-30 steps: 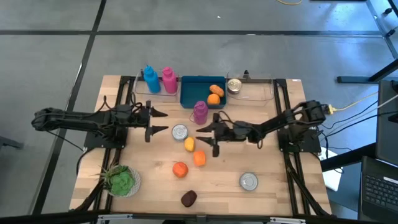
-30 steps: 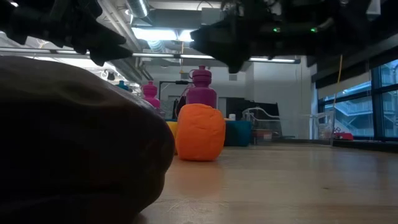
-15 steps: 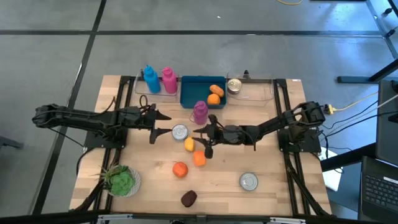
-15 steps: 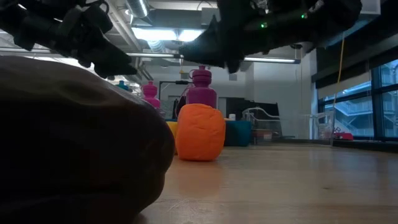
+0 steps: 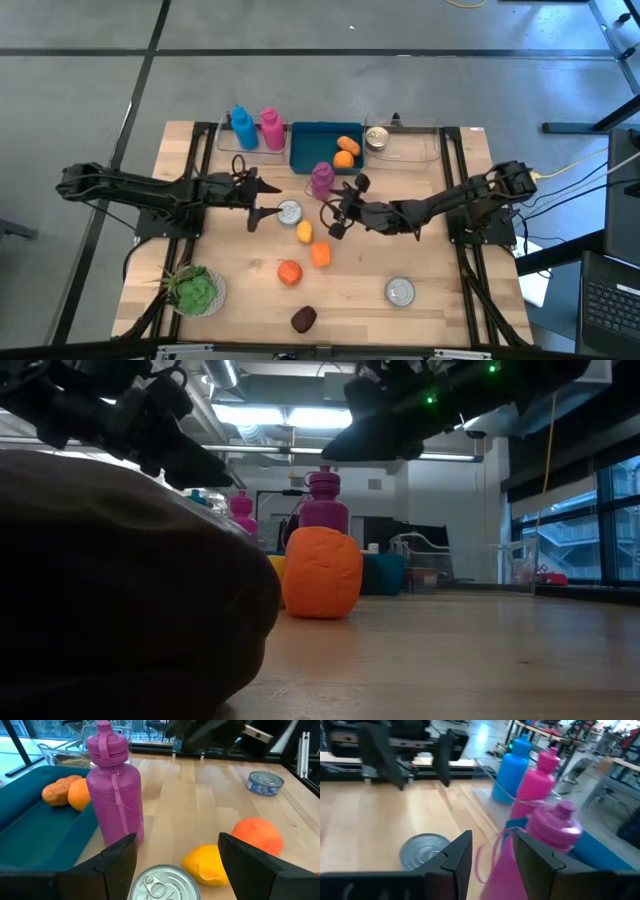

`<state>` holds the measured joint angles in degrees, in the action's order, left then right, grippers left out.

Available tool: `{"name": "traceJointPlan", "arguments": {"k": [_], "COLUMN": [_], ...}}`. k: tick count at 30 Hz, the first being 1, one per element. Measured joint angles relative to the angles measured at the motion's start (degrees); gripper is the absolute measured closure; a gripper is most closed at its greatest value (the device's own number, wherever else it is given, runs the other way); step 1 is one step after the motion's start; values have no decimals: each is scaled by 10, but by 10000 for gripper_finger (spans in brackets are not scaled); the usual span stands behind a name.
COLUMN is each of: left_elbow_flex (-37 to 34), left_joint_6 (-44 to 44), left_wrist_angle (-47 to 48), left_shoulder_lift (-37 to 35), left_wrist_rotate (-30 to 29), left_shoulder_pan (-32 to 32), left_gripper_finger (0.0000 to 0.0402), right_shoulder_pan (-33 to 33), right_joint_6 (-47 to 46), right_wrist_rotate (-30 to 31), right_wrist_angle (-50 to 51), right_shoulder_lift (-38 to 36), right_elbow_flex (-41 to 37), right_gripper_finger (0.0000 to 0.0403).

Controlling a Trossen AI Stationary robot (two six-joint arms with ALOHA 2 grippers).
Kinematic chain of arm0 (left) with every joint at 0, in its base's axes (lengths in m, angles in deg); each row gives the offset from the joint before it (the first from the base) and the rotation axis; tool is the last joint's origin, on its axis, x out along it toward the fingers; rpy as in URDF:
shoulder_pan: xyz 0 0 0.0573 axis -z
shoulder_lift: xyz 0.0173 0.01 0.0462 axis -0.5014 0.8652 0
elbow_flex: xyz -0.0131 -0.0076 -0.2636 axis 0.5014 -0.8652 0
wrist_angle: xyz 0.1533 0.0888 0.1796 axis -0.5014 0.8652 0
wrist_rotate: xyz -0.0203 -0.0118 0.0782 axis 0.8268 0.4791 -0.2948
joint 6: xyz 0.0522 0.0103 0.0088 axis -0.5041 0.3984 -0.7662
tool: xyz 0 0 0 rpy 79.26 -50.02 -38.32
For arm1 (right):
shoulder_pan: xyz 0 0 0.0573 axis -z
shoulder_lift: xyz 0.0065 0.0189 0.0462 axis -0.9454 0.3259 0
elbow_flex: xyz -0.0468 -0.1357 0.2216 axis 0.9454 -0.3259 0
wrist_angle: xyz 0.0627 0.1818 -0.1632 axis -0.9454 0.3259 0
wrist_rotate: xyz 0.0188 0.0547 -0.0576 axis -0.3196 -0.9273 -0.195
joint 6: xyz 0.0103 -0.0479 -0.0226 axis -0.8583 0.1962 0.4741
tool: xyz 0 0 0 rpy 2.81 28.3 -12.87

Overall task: Pick & Place Food Item
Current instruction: Put the purple bottle into the left transparent bin

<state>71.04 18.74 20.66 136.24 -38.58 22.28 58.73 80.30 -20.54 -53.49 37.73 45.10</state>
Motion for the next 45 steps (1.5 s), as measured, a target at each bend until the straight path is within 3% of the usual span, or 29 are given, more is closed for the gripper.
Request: {"name": "traceJointPlan", "arguments": {"k": [3,9,21,27,33,39,45], "left_elbow_flex": [0,0,0,0,0,1,1], "left_joint_6": [0,-5,-72,-89,-71,-33,-24], "left_wrist_angle": [-8,-21,-57,-67,-106,-127,-123], "left_shoulder_lift": [8,11,10,10,9,9,9], "left_wrist_rotate": [0,0,0,-19,26,137,168], "left_shoulder_pan": [0,0,-2,-6,-37,-80,-104], "left_gripper_finger": [137,137,137,137,137,137,137], "right_shoulder_pan": [12,41,78,84,99,125,140], "right_joint_6": [-14,-55,-88,-83,-79,-77,-69], "right_wrist_rotate": [-13,-111,-116,-115,-120,-146,-171], "right_wrist_angle": [15,43,100,119,122,121,112], "right_shoulder_lift": [-16,-49,-63,-79,-85,-81,-81], "right_elbow_flex": [0,0,0,0,0,0,0], "right_gripper_finger": [259,249,157,138,137,137,137]}}
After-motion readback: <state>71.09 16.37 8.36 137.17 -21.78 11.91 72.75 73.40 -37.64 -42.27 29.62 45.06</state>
